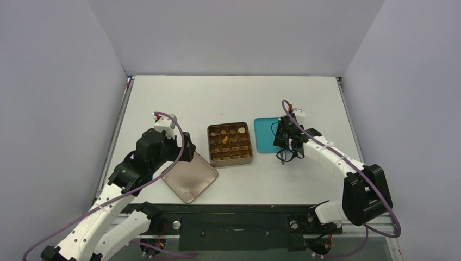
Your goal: Pack the cookies
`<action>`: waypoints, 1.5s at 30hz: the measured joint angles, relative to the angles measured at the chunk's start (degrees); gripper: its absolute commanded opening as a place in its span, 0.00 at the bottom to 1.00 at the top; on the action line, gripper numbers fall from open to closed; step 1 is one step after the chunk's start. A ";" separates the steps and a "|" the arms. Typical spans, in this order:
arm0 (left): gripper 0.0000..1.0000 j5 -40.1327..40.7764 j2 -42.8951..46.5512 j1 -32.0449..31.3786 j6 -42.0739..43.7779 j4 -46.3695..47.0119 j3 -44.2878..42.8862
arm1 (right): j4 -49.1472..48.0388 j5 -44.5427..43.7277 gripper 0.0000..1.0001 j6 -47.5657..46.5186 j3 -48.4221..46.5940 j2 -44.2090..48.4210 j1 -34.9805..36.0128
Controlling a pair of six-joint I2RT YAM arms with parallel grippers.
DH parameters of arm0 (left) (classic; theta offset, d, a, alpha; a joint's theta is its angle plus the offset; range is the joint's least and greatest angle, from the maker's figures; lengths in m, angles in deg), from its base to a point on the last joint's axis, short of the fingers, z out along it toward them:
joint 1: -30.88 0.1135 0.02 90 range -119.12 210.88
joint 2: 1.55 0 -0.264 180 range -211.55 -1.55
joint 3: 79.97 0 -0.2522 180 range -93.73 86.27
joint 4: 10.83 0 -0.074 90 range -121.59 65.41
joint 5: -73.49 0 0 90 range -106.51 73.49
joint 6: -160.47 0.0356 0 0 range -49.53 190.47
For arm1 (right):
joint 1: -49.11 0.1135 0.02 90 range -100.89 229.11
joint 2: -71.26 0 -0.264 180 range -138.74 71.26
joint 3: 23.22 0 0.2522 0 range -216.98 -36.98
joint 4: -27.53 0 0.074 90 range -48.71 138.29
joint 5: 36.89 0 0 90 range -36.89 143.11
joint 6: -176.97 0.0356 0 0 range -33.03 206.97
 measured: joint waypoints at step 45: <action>0.97 0.02 -0.09 0.00 0.00 -0.02 0.00 | 10.25 3.67 0.24 -11.08 -11.39 8.63 14.67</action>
